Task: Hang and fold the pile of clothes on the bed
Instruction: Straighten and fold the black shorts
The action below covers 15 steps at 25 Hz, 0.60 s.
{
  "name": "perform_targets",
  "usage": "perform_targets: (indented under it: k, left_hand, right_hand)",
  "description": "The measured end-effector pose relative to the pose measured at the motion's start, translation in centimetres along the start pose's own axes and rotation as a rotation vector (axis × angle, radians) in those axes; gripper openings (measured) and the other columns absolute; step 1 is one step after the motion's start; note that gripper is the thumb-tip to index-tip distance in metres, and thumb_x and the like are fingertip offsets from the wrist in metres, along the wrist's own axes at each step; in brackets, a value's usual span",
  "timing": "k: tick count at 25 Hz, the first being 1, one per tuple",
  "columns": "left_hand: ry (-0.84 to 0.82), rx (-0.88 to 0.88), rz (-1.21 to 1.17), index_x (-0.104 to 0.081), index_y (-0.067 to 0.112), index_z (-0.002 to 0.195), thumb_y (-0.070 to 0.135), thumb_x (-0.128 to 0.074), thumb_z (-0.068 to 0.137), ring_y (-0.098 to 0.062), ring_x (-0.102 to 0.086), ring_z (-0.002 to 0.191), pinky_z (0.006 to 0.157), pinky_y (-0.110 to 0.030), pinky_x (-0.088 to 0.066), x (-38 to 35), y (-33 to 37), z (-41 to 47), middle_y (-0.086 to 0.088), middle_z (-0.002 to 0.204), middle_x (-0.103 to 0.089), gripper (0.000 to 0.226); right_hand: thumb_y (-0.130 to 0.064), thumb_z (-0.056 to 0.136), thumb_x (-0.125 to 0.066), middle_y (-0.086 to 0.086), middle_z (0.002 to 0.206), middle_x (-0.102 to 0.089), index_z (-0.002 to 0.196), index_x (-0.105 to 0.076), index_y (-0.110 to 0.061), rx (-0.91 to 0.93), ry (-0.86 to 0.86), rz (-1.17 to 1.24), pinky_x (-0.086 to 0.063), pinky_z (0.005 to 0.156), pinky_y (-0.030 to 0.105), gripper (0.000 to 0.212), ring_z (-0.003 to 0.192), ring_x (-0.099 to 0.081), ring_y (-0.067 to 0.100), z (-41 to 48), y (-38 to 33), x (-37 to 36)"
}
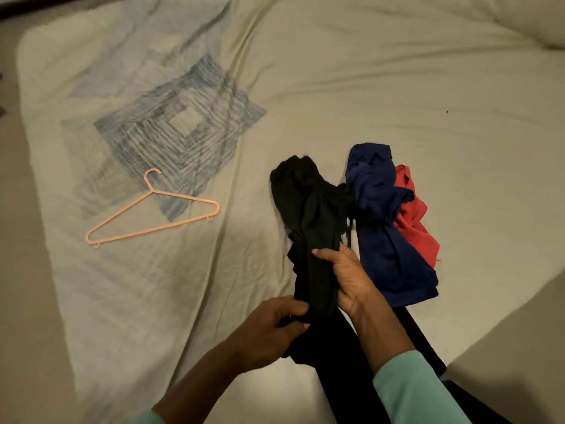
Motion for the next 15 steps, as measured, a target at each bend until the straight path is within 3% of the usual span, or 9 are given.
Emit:
perform_targets:
  k: [2,4,6,8,9,11,12,14,15]
  left_hand:
    - [-0.021,0.032,-0.090,-0.074,0.014,0.108,0.021,-0.059,0.105,-0.018,-0.061,0.074,0.065,-0.029,-0.045,0.6,1.0,-4.3,-0.006,0.085,-0.068,0.016]
    - [0.074,0.061,-0.185,-0.073,0.026,0.122,0.059,-0.068,0.092,-0.022,-0.067,0.086,0.074,-0.032,-0.049,2.2,1.6,-8.4,-0.008,0.102,-0.075,0.045]
    - [0.194,0.144,-0.393,-0.069,0.030,0.131,0.081,-0.064,0.079,-0.018,-0.073,0.108,0.092,-0.041,-0.055,4.1,2.4,-11.7,0.000,0.121,-0.076,0.073]
    - [0.200,0.202,-0.677,-0.070,0.020,0.129,0.076,-0.062,0.084,-0.028,-0.070,0.117,0.102,-0.052,-0.052,4.6,4.8,-14.0,-0.008,0.125,-0.074,0.072]
    - [0.171,0.167,-0.799,-0.073,0.013,0.122,0.068,-0.070,0.084,-0.030,-0.070,0.113,0.102,-0.051,-0.051,4.6,6.8,-15.1,-0.014,0.121,-0.073,0.067]
    - [0.133,0.009,-0.824,-0.070,0.008,0.099,0.033,-0.079,0.091,-0.015,-0.074,0.085,0.088,-0.030,-0.057,4.9,11.4,-18.4,-0.014,0.102,-0.065,0.028]
    - [0.118,0.009,-0.858,-0.063,0.012,0.092,0.016,-0.065,0.101,-0.005,-0.071,0.067,0.074,-0.023,-0.057,5.1,12.9,-19.4,-0.007,0.091,-0.061,0.010]
    - [0.083,-0.111,-0.816,-0.058,0.018,0.086,0.013,-0.049,0.107,-0.005,-0.064,0.054,0.066,-0.030,-0.051,6.3,17.4,-22.3,0.002,0.072,-0.060,0.023]
    - [0.087,-0.171,-0.717,-0.058,0.017,0.081,0.020,-0.056,0.103,-0.011,-0.060,0.053,0.064,-0.032,-0.044,7.0,19.9,-24.3,0.001,0.066,-0.057,0.023]
  right_hand:
    - [0.012,0.093,-0.042,0.013,0.091,-0.077,0.111,-0.073,-0.015,0.105,0.037,-0.094,-0.057,0.071,0.042,0.045,0.078,-0.071,0.029,-3.7,-2.3,-2.7]
    - [0.011,0.094,-0.039,0.011,0.093,-0.077,0.111,-0.074,-0.017,0.224,-0.015,-0.178,-0.055,0.073,0.038,0.048,0.083,-0.068,0.030,-8.7,-4.8,-5.9]
    - [0.009,0.096,-0.040,0.016,0.101,-0.076,0.111,-0.077,-0.021,0.343,-0.086,-0.334,-0.052,0.081,0.041,0.049,0.091,-0.066,0.033,-15.2,-6.8,-9.6]
    - [0.008,0.096,-0.041,0.012,0.093,-0.074,0.101,-0.077,-0.026,0.439,-0.161,-0.524,-0.055,0.081,0.039,0.049,0.089,-0.067,0.027,-22.0,-7.6,-14.4]
    - [0.007,0.094,-0.043,0.007,0.085,-0.071,0.094,-0.075,-0.027,0.484,-0.221,-0.645,-0.056,0.077,0.039,0.047,0.081,-0.067,0.026,-25.2,-7.3,-17.1]
    - [-0.003,0.088,-0.049,0.002,0.076,-0.064,0.082,-0.067,-0.023,0.634,-0.331,-0.976,-0.056,0.071,0.047,0.027,0.071,-0.064,0.029,-30.9,-5.6,-22.1]
    - [-0.013,0.089,-0.054,0.003,0.076,-0.064,0.084,-0.063,-0.017,0.701,-0.365,-1.123,-0.054,0.070,0.050,0.011,0.072,-0.063,0.028,-33.1,-4.5,-24.0]
    - [-0.032,0.095,-0.064,0.006,0.083,-0.067,0.092,-0.065,-0.010,0.837,-0.320,-1.189,-0.054,0.071,0.048,0.022,0.077,-0.066,0.025,-36.6,-3.8,-25.4]
    - [-0.034,0.098,-0.066,0.004,0.083,-0.070,0.094,-0.070,-0.010,0.894,-0.247,-1.073,-0.055,0.071,0.044,0.024,0.078,-0.068,0.022,-38.3,-4.7,-25.3]
Point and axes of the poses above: each hand's wrist, its own z-axis towards the middle knuckle, its own x-axis out of the back of the hand, y = z × x, the point moved 9 cm from there along z, towards the middle knuckle
